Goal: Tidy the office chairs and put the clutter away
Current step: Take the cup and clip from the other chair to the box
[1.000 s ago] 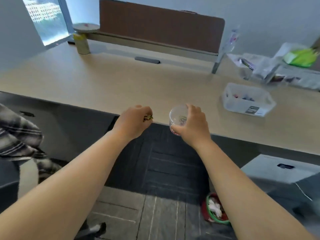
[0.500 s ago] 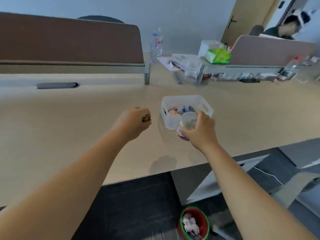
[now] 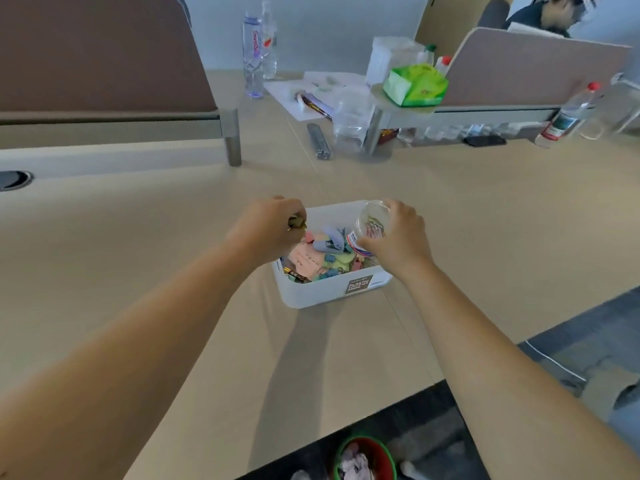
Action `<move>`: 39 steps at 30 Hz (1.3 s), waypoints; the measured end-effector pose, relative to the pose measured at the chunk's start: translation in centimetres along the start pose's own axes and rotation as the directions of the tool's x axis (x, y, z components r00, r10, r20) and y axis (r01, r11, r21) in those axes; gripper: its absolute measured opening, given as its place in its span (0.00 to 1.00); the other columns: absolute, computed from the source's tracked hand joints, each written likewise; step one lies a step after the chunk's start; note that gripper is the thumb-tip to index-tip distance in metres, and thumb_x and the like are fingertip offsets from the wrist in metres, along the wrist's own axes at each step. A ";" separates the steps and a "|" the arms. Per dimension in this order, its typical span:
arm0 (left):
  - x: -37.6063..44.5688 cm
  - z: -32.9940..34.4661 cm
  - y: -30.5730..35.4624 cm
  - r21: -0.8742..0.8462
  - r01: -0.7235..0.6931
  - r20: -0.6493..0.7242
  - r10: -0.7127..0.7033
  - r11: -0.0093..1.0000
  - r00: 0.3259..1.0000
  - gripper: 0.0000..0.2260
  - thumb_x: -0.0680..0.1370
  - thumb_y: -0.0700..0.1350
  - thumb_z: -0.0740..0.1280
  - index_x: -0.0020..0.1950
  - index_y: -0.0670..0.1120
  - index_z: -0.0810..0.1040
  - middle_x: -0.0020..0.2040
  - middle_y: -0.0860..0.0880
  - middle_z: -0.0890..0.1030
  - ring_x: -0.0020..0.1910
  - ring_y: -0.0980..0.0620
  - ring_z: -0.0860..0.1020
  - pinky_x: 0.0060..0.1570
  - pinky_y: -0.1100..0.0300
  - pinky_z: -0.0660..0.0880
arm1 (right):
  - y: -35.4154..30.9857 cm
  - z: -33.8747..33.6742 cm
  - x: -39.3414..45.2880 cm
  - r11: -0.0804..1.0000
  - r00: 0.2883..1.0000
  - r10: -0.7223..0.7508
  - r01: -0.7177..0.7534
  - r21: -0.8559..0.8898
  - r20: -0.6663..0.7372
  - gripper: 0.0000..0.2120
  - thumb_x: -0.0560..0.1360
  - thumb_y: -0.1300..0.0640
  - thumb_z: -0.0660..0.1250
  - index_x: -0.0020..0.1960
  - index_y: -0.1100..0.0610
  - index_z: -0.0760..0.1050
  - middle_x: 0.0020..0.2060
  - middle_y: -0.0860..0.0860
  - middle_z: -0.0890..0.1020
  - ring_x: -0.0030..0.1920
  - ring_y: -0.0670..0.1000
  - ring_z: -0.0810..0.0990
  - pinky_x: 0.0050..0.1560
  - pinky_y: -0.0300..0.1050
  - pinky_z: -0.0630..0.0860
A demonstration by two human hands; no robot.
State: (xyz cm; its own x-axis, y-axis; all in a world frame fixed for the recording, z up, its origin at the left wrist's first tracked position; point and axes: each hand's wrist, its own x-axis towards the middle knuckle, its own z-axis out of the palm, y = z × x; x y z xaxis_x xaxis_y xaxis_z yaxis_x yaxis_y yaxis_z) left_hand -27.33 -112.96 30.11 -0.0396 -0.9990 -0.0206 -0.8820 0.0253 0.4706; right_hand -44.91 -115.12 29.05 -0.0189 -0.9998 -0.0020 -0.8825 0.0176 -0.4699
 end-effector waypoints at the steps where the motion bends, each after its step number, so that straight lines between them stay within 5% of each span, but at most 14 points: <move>1: 1.0 0.5 0.2 0.000 0.011 0.019 -0.011 1.000 1.000 0.11 0.76 0.41 0.63 0.58 0.42 0.76 0.57 0.40 0.77 0.54 0.42 0.75 0.45 0.58 0.67 | 0.3 0.6 1.2 1.000 0.999 -0.013 0.013 -0.017 0.034 0.31 0.70 0.52 0.71 0.68 0.60 0.64 0.65 0.59 0.71 0.65 0.60 0.68 0.62 0.48 0.67; 6: 4.7 2.8 0.4 0.031 0.065 0.112 -0.068 0.997 0.991 0.11 0.76 0.38 0.62 0.58 0.42 0.75 0.58 0.41 0.76 0.47 0.46 0.71 0.45 0.58 0.68 | 1.8 3.6 5.5 0.982 0.963 -0.088 0.128 -0.142 0.255 0.30 0.73 0.59 0.66 0.72 0.62 0.58 0.70 0.59 0.65 0.70 0.58 0.64 0.67 0.49 0.65; 14: 7.6 6.2 -0.2 0.184 0.068 0.194 -0.105 0.980 0.975 0.11 0.78 0.39 0.58 0.59 0.42 0.74 0.59 0.41 0.74 0.53 0.41 0.74 0.46 0.53 0.69 | 3.3 4.6 8.4 0.926 0.923 -0.178 0.274 -0.260 0.341 0.31 0.75 0.62 0.64 0.74 0.60 0.54 0.76 0.58 0.50 0.77 0.56 0.47 0.76 0.47 0.49; 17: 8.2 7.5 -0.1 0.263 0.032 0.259 -0.103 0.964 0.960 0.12 0.79 0.39 0.57 0.61 0.43 0.73 0.59 0.42 0.73 0.56 0.41 0.74 0.46 0.54 0.68 | 3.4 4.2 8.4 0.946 0.925 -0.190 0.262 -0.191 0.329 0.31 0.75 0.62 0.65 0.73 0.60 0.56 0.76 0.58 0.52 0.76 0.56 0.49 0.75 0.46 0.52; 22: 8.3 7.8 0.2 0.401 -0.023 0.337 -0.124 0.916 0.933 0.19 0.76 0.42 0.62 0.67 0.50 0.68 0.64 0.45 0.71 0.64 0.43 0.67 0.60 0.51 0.67 | 3.0 3.2 8.4 0.963 0.946 -0.201 0.238 -0.124 0.255 0.26 0.76 0.63 0.63 0.71 0.61 0.60 0.72 0.58 0.61 0.72 0.56 0.59 0.69 0.46 0.61; 29: 6.3 3.1 0.8 0.235 0.091 0.163 -0.131 0.968 0.978 0.18 0.77 0.47 0.63 0.67 0.47 0.70 0.67 0.44 0.71 0.64 0.43 0.70 0.61 0.50 0.70 | 0.3 2.1 6.8 0.956 0.932 -0.258 0.284 -0.072 0.255 0.21 0.76 0.60 0.62 0.68 0.62 0.66 0.67 0.58 0.70 0.66 0.58 0.67 0.65 0.49 0.66; 39: -7.3 -5.1 -3.6 0.260 0.303 -0.076 -0.294 0.917 0.953 0.16 0.78 0.48 0.61 0.65 0.45 0.71 0.64 0.44 0.75 0.60 0.43 0.75 0.60 0.51 0.73 | -9.0 1.3 -1.7 0.875 0.839 -0.458 0.484 -0.019 0.294 0.18 0.76 0.60 0.61 0.64 0.62 0.71 0.63 0.59 0.75 0.63 0.59 0.73 0.62 0.51 0.71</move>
State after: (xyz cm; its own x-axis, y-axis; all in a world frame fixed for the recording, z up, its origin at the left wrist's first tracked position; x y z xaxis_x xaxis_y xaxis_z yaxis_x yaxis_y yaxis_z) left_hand -21.45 -105.96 33.07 0.2570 -0.9621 -0.0914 -0.9426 -0.2704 0.1957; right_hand -36.30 -113.61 32.17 0.5263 -0.8490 -0.0459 -0.7901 -0.4684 -0.3955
